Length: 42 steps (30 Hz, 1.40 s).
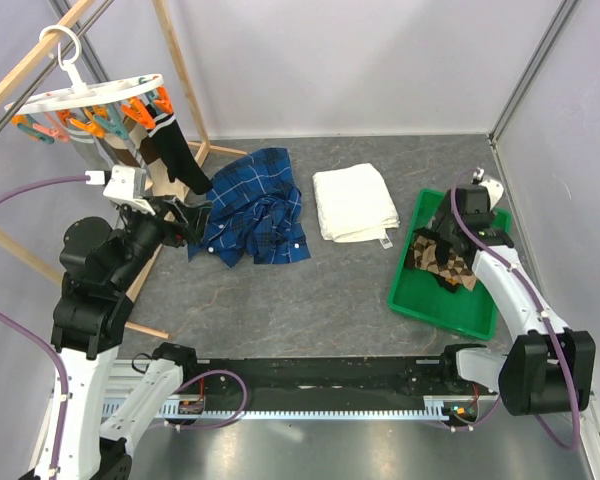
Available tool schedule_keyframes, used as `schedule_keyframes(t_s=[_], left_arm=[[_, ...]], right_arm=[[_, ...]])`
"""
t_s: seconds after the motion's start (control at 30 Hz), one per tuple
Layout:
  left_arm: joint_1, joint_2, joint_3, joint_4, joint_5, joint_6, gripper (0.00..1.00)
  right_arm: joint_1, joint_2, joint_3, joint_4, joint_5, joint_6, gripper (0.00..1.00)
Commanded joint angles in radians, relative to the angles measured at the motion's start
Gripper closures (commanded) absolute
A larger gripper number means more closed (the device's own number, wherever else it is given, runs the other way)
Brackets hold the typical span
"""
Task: Remove the socks clipped to the hanger
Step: Place the sock in the bin, then remove the sock from the hanger.
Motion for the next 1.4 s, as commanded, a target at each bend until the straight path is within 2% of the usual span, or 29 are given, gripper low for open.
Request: schedule_keyframes(t_s=[0.0,0.07,0.17,0.27,0.33,0.5,0.73,1.0,1.07,1.17,1.27,1.3,1.37], left_arm=[[-0.003,0.016,0.016,0.018,-0.141,0.056,0.17],[-0.003,0.051,0.025,0.036,-0.178,0.071,0.19],[-0.003,0.136,0.060,0.045,-0.220,0.100,0.21],[-0.012,0.212,0.094,0.035,-0.276,0.117,0.23],[-0.015,0.256,0.088,0.071,-0.293,0.120,0.24],[-0.032,0.321,0.029,0.208,-0.462,0.120,0.26],[-0.063,0.358,-0.082,0.430,-0.640,0.059,0.26],[-0.097,0.485,-0.061,0.493,-0.711,0.024,0.25],[-0.097,0.532,-0.048,0.498,-0.775,0.030,0.25],[-0.097,0.588,-0.010,0.470,-0.876,0.057,0.29],[-0.097,0.608,-0.011,0.483,-0.956,0.103,0.36],[-0.097,0.614,-0.008,0.484,-0.971,0.114,0.43],[-0.097,0.614,-0.011,0.490,-1.000,0.143,0.49]], right_arm=[[0.003,-0.051,0.127,0.012,-0.059,-0.032,0.21],[0.021,-0.048,0.158,-0.003,-0.090,-0.034,0.12],[0.073,-0.043,0.219,-0.026,-0.087,-0.043,0.09],[0.135,-0.049,0.249,-0.016,-0.077,-0.058,0.09],[0.180,-0.055,0.256,0.016,-0.076,-0.075,0.09],[0.240,-0.061,0.284,0.085,-0.120,-0.081,0.08],[0.265,-0.011,0.299,0.127,-0.142,-0.080,0.08],[0.279,-0.021,0.272,0.165,-0.149,-0.097,0.08],[0.283,-0.020,0.273,0.173,-0.165,-0.097,0.08],[0.299,-0.017,0.287,0.173,-0.177,-0.095,0.08],[0.317,-0.017,0.293,0.176,-0.180,-0.104,0.08],[0.323,-0.015,0.295,0.176,-0.179,-0.106,0.08],[0.336,-0.011,0.298,0.176,-0.177,-0.107,0.08]])
